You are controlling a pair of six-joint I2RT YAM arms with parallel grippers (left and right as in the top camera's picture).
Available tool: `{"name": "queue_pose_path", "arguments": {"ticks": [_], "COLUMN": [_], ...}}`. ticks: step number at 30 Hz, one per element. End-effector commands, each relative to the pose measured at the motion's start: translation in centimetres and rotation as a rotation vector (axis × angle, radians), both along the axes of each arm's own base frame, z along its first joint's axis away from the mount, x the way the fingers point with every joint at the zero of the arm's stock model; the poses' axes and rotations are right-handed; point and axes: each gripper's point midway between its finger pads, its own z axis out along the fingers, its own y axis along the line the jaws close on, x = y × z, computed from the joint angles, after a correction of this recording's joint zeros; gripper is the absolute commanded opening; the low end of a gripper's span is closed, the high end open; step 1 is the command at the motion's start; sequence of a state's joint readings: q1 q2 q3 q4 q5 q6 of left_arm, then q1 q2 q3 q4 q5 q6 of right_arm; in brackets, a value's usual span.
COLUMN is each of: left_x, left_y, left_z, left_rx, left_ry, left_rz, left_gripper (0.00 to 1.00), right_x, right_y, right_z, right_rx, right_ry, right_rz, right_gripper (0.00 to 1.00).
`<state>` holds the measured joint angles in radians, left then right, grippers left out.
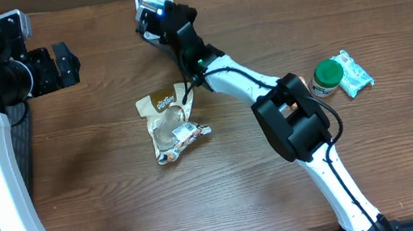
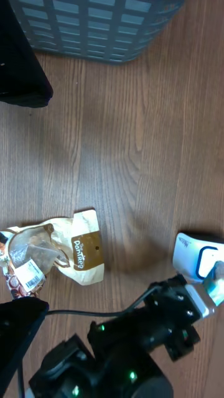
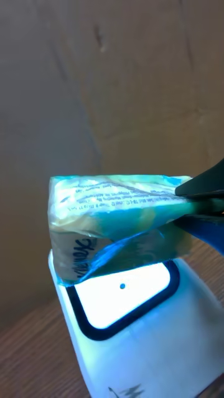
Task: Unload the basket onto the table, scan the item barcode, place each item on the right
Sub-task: 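Hold the teal pack in front of the white scanner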
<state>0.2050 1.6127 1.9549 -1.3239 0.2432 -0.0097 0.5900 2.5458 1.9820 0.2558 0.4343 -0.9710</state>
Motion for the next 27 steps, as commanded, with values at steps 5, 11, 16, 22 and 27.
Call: {"name": "queue_pose_path", "arguments": {"ticks": [5,11,16,22,27], "left_x": [0.1,0.1,0.1,0.1,0.1], "left_y": [0.0,0.0,0.0,0.0,0.0], "left_z": [0.2,0.2,0.2,0.2,0.2], "left_rx": [-0.013,-0.013,-0.013,-0.013,-0.013], "left_ry": [-0.005,-0.005,-0.005,-0.005,-0.005], "left_rz": [0.01,0.01,0.01,0.01,0.01], "left_gripper": [0.99,1.0,1.0,1.0,1.0], "right_x": [0.1,-0.1,-0.7,-2.4,-5.6], "right_y": [0.3,0.6,1.5,2.0,0.6], "right_z": [2.0,2.1,2.8,9.0,15.1], "right_rx": [-0.002,-0.001,0.004,0.155,0.414], "right_ry": [-0.047,-0.051,-0.059,-0.092,0.06], "right_rz": [0.002,0.0,0.012,-0.03,-0.052], "right_gripper": [0.04,0.04,0.04,0.04,0.04]}}
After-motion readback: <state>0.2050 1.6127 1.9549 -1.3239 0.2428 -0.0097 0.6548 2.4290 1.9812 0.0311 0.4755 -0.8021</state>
